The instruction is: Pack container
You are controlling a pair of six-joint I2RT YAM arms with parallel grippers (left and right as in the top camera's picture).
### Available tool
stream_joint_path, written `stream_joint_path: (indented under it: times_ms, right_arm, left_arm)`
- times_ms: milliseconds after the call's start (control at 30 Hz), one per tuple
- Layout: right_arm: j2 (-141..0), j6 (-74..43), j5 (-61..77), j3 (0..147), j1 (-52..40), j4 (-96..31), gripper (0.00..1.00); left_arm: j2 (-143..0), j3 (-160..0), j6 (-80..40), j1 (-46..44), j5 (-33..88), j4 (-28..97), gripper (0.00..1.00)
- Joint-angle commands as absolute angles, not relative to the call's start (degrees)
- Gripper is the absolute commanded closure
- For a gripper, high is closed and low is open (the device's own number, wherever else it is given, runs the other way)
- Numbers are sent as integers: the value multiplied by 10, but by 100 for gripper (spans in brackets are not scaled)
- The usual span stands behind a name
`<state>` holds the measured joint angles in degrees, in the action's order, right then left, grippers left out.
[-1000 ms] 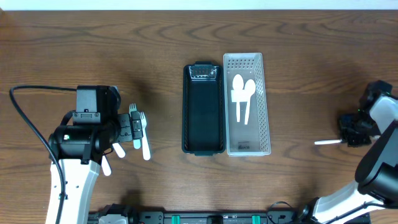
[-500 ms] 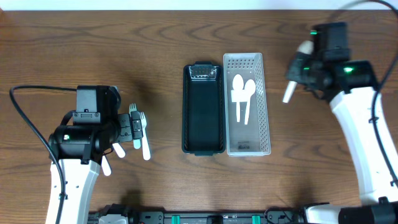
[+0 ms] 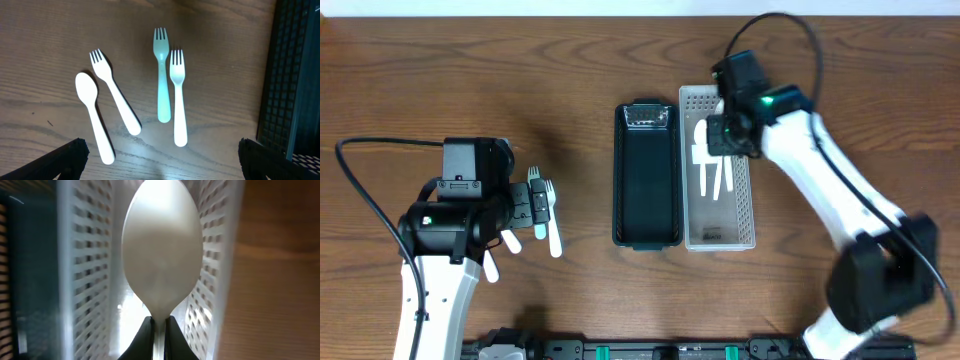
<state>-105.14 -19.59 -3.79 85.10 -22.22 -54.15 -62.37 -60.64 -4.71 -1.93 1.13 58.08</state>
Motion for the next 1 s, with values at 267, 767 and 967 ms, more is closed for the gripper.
stream_joint_path:
  times_ms: [267, 767, 967]
  right_arm:
    - [-1102, -171, -43, 855, -231, -517, 59]
    - [-959, -173, -133, 994, -172, -623, 41]
    - [-928, -184, -69, 992, -72, -675, 38]
  left_arm:
    - [-625, -617, -53, -17, 11, 583, 2]
    - [-625, -639, -50, -26, 11, 598, 2]
    - [-665, -663, -48, -49, 11, 587, 2]
